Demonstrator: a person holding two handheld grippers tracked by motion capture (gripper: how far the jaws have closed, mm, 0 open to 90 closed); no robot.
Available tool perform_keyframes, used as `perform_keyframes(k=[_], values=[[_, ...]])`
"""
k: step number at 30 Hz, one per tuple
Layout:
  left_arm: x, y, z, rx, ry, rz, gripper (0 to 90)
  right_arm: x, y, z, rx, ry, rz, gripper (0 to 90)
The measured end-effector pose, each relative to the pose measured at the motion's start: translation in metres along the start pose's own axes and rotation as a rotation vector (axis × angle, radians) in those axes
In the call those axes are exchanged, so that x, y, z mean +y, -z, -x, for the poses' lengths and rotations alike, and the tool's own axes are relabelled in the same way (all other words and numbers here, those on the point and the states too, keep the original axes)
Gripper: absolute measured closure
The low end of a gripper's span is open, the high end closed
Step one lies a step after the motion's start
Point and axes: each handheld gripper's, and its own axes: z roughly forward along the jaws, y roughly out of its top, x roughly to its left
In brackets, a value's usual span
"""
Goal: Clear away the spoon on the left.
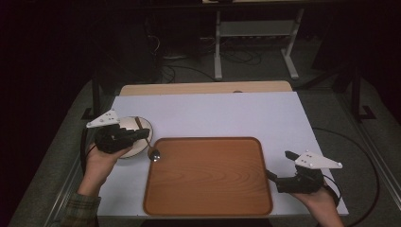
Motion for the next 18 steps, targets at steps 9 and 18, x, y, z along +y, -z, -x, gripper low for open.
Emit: perform_keyframes(k=[9, 18], values=[[-0.013, -0.015, 0.017, -0.05, -0.016, -0.065, 88.6, -0.001, 0.001, 0.001, -0.003, 0.0, 0.002, 4.6], [-0.023, -0.024, 0.028, -0.066, -0.039, -0.127, 88.6, 0.0, 0.001, 0.001, -0.005, 0.006, 0.003, 4.6]])
